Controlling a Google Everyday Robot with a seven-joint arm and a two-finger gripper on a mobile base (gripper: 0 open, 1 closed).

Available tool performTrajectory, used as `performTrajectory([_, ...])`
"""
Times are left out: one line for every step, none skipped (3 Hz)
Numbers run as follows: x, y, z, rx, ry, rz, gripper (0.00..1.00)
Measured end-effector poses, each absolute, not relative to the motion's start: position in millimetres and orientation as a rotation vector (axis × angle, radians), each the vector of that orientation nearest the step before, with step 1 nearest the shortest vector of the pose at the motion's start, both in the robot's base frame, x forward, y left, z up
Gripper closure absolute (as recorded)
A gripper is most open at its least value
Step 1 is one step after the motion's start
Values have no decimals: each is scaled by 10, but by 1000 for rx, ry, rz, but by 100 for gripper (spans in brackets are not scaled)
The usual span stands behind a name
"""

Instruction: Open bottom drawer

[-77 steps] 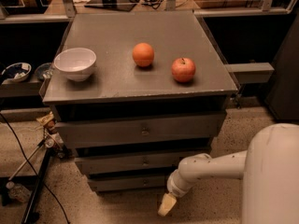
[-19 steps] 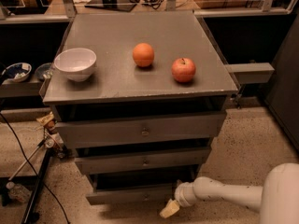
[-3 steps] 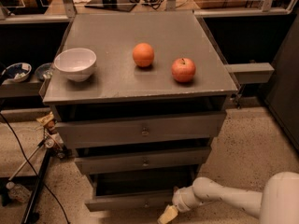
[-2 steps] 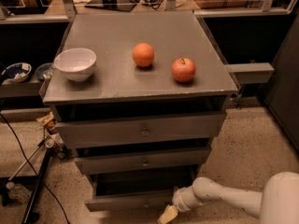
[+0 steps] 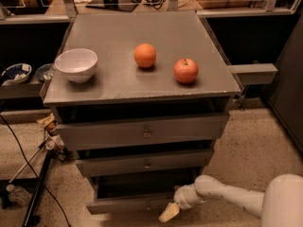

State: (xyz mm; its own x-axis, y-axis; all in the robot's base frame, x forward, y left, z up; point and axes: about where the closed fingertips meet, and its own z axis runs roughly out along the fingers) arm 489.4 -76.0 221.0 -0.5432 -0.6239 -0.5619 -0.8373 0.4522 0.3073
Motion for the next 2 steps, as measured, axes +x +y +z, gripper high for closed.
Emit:
performTrajectory([4782, -708, 2056, -1253, 2367, 836, 0])
performTrajectory([4704, -707, 2033, -1248, 2388, 866, 0])
